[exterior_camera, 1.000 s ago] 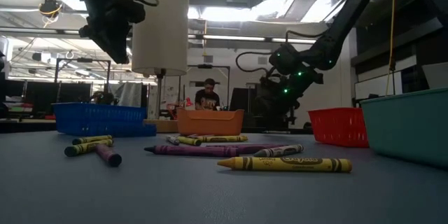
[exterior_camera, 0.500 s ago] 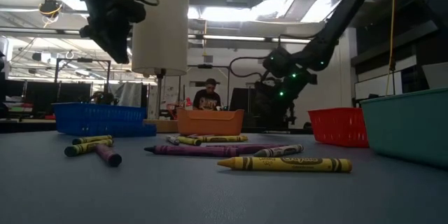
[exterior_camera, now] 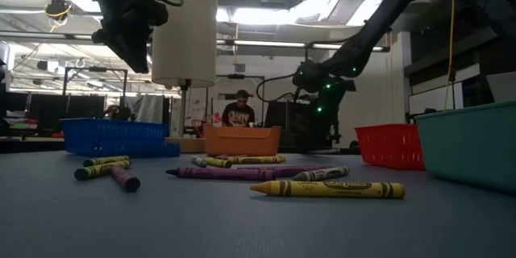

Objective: Sort crayons
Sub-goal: Put the gray crayon into the orange bin

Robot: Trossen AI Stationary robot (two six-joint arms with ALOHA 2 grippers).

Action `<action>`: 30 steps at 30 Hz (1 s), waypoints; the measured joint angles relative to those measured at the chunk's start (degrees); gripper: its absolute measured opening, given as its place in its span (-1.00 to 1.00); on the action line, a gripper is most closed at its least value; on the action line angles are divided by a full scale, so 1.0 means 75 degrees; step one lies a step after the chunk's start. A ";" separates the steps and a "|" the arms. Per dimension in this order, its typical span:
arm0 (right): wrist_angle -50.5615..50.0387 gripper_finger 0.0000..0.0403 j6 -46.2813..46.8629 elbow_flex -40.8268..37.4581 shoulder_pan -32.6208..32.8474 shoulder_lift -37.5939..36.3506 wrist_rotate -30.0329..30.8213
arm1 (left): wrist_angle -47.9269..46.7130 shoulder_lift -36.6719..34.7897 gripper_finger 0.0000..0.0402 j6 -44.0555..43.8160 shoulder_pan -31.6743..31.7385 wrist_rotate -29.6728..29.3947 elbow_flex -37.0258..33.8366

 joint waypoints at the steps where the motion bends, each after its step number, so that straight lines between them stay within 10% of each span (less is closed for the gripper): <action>1: -0.0181 -1.00 -0.0001 0.0065 0.0000 0.0000 0.0000 | 0.0000 0.0000 -0.58 -0.0003 0.0000 -0.0002 0.0000; 20: -0.3732 -1.00 -0.0088 0.1739 0.0009 -0.0020 -0.1363 | -0.0003 0.0000 -0.58 -0.0006 0.0000 -0.0002 0.0000; 30: -0.6486 -1.00 -0.2064 0.2543 0.0000 -0.0117 -0.1410 | -0.0006 0.0000 -0.58 -0.0009 0.0000 -0.0005 0.0000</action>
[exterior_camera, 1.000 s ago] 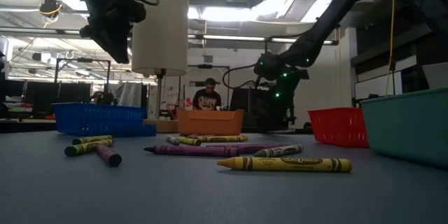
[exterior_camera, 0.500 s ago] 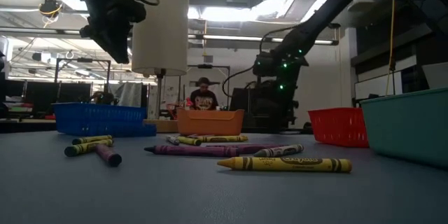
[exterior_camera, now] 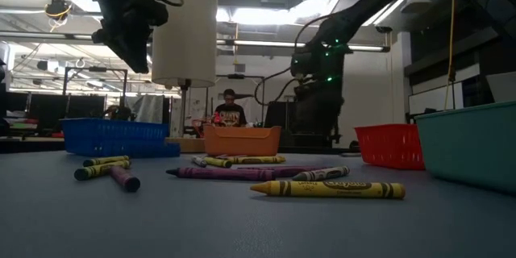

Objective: Sort crayons
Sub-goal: Put the gray crayon into the orange bin

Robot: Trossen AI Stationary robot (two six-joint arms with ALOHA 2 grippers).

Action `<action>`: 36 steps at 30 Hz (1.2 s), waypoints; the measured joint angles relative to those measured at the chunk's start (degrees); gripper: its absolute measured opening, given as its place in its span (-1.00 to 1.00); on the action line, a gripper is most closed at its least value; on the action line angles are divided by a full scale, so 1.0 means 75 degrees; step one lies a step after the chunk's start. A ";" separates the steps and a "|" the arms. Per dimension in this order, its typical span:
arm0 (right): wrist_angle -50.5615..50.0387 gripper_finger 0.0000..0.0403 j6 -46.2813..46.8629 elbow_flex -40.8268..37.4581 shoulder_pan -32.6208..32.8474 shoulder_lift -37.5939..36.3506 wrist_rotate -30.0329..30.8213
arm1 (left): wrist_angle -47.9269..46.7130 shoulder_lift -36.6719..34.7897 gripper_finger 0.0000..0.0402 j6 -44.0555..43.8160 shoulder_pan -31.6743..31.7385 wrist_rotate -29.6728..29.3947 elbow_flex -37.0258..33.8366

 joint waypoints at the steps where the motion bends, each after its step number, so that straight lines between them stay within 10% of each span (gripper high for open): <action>1: -0.0323 -1.00 -0.0209 -0.0001 0.0000 -0.0035 -0.0008 | 0.0003 0.0000 -0.58 0.0000 0.0000 0.0000 0.0000; 18: -0.0073 -1.00 -0.1758 -0.2838 0.0000 -0.0667 0.0211 | 0.0000 0.0000 -0.58 0.0009 -0.0006 -0.0003 0.0000; 36: 0.0146 -0.77 -0.1325 -0.2946 0.0009 -0.0635 0.0323 | 0.0006 0.0000 -0.58 0.0012 -0.0003 -0.0015 0.0000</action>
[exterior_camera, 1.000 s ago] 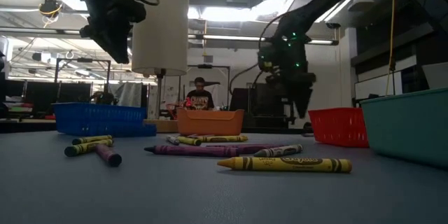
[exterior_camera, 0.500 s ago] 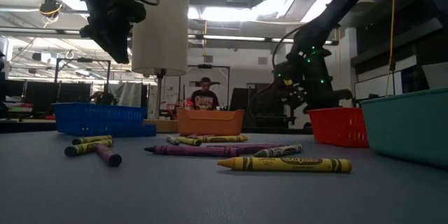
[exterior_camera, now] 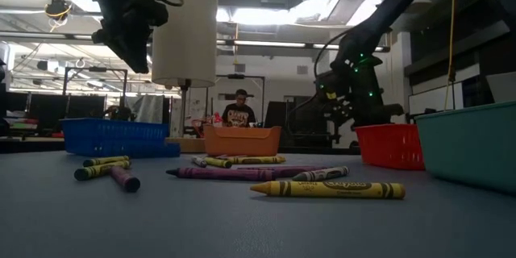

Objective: Sort crayons
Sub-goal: Put the gray crayon into the orange bin

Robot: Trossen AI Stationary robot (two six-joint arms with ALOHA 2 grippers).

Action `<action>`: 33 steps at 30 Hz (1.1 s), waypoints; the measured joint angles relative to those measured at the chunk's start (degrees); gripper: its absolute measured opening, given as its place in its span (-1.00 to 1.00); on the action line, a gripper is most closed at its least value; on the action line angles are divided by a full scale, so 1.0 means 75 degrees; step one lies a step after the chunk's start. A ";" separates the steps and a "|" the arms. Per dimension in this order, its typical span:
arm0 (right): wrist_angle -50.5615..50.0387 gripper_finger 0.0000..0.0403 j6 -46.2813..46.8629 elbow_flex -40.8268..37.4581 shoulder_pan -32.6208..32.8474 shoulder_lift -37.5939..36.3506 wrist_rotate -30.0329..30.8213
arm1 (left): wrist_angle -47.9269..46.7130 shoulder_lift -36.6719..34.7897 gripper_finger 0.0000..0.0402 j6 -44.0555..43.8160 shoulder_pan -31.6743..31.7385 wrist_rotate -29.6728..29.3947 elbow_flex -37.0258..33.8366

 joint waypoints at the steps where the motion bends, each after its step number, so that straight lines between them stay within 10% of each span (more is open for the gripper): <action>1: -0.0018 -0.72 0.0000 0.0000 0.0000 0.0003 0.0000 | 0.0000 0.0000 -0.58 0.0000 0.0000 0.0000 0.0000; 17: -0.1785 -0.57 -0.0023 0.0966 -0.0014 -0.0153 0.0131 | 0.0000 0.0000 -0.58 0.0003 0.0000 0.0003 0.0000; 33: -0.0724 -0.58 -0.0239 0.0802 -0.0009 -0.0282 0.0292 | 0.0000 0.0000 -0.58 0.0006 -0.0003 0.0006 0.0000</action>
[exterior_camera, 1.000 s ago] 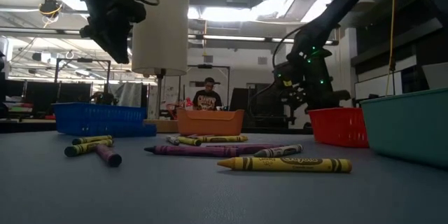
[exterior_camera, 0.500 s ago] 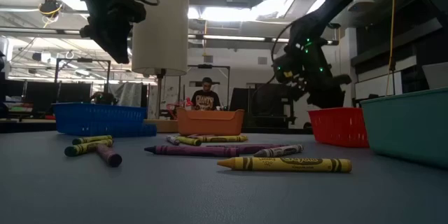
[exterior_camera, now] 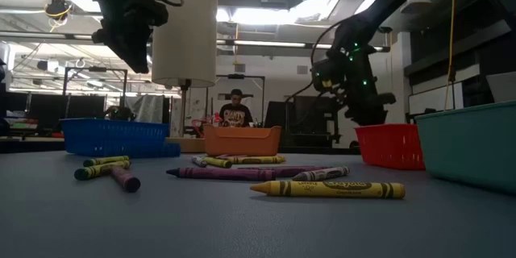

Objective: Sort crayons
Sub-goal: Put the gray crayon into the orange bin

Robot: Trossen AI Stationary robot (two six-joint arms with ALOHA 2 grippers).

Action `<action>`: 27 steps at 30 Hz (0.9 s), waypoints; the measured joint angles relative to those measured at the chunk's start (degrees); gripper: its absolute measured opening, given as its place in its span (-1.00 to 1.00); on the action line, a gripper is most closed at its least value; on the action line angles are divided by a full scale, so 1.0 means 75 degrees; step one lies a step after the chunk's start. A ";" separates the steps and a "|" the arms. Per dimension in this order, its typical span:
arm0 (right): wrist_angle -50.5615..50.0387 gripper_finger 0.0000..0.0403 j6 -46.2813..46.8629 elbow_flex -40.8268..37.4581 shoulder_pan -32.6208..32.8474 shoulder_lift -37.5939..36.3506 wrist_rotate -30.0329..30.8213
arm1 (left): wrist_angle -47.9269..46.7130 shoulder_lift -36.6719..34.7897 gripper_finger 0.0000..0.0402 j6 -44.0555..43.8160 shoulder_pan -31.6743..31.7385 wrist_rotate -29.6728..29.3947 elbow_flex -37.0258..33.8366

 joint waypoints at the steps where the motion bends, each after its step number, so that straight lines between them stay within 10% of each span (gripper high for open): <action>1: 0.0068 -0.58 -0.0081 -0.0110 0.0000 -0.0006 0.0005 | 0.0000 0.0000 -0.58 0.0000 0.0000 0.0000 0.0000; 27: 0.0491 -0.58 -0.0924 -0.0661 -0.0006 -0.0050 0.1346 | 0.0000 0.0000 -0.58 0.0000 0.0003 -0.0047 0.0000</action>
